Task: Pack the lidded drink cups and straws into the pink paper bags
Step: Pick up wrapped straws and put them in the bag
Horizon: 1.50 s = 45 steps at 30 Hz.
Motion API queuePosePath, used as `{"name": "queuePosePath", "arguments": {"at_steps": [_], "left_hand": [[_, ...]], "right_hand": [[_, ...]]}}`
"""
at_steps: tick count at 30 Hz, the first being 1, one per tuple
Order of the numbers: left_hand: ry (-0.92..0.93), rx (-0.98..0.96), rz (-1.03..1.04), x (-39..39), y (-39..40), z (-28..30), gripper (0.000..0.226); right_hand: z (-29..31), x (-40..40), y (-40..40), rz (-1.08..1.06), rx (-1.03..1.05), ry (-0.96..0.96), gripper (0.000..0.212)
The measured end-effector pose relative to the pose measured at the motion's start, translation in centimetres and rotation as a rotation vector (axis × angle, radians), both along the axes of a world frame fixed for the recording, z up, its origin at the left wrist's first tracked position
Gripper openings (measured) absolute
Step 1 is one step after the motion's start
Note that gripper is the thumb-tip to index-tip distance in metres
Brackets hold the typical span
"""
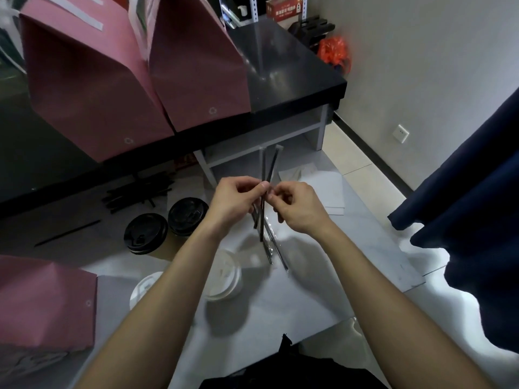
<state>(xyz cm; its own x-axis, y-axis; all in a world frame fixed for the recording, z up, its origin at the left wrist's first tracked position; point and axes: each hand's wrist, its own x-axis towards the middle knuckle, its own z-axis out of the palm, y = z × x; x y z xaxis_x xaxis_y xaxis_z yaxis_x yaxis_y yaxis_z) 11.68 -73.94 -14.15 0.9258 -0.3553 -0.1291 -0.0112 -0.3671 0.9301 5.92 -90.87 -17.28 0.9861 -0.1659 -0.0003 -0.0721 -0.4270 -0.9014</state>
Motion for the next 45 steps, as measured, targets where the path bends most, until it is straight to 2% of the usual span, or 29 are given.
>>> {"name": "queuePosePath", "arguments": {"at_steps": [3, 5, 7, 9, 12, 16, 19, 25, 28, 31, 34, 36, 39, 40, 42, 45], "left_hand": [[-0.047, 0.113, 0.028, 0.2, -0.5, -0.4, 0.022], [-0.054, 0.163, 0.094, 0.5, -0.4, -0.6, 0.026], [0.021, 0.095, 0.144, 0.7, -0.4, -0.8, 0.029], [0.133, -0.044, 0.160, 0.8, -0.6, -1.0, 0.026], [0.102, -0.039, 0.158, 1.2, -0.9, -1.4, 0.024], [0.154, -0.079, 0.174, 1.2, -1.6, -1.6, 0.028], [0.214, -0.099, 0.183, 0.6, -1.8, -1.1, 0.031], [0.056, -0.037, 0.080, -0.8, -1.2, -0.1, 0.007], [-0.033, 0.053, 0.000, -1.4, -1.6, 0.6, 0.031], [-0.210, 0.136, -0.044, -1.6, -2.2, 1.0, 0.058], [-0.313, 0.158, -0.111, -2.3, -2.6, 1.4, 0.064], [-0.310, 0.184, -0.161, -3.1, -3.0, 1.1, 0.053], [-0.272, 0.153, -0.100, -3.7, -3.8, 0.2, 0.012], [-0.262, 0.124, -0.061, -3.8, -3.9, -0.2, 0.006], [-0.242, 0.086, 0.017, -3.9, -3.6, -0.9, 0.015], [-0.195, 0.052, 0.090, -4.1, -2.5, -1.2, 0.011]], "right_hand": [[-1.0, -0.1, -0.5, -0.021, 0.006, -0.025, 0.018], [-2.5, -0.2, -1.5, -0.107, -0.068, -0.033, 0.012], [-4.2, -0.1, -3.2, -0.208, -0.243, -0.025, 0.005], [-5.8, 0.3, -5.0, -0.264, -0.372, 0.012, 0.013], [-7.4, 1.2, -7.1, -0.329, -0.508, 0.094, 0.024], [-8.7, 1.9, -8.2, -0.263, -0.638, 0.219, 0.020], [-8.8, 2.1, -8.4, -0.234, -0.717, 0.192, 0.022], [-5.7, 0.8, -8.3, -0.310, -0.542, 0.030, 0.010], [-3.0, -1.0, -8.0, -0.308, -0.412, -0.048, 0.009], [-0.9, -2.8, -7.3, -0.236, -0.251, -0.053, 0.007], [0.5, -4.6, -6.2, -0.184, -0.133, -0.069, 0.006], [0.9, -5.7, -5.4, -0.169, -0.054, -0.084, 0.006], [0.6, -7.1, -5.2, -0.215, -0.053, -0.101, 0.014], [0.1, -7.6, -5.5, -0.256, -0.075, -0.091, 0.018], [-1.3, -8.5, -6.6, -0.329, -0.127, -0.052, 0.018], [-4.1, -9.0, -8.2, -0.275, -0.289, 0.066, 0.015]]}}
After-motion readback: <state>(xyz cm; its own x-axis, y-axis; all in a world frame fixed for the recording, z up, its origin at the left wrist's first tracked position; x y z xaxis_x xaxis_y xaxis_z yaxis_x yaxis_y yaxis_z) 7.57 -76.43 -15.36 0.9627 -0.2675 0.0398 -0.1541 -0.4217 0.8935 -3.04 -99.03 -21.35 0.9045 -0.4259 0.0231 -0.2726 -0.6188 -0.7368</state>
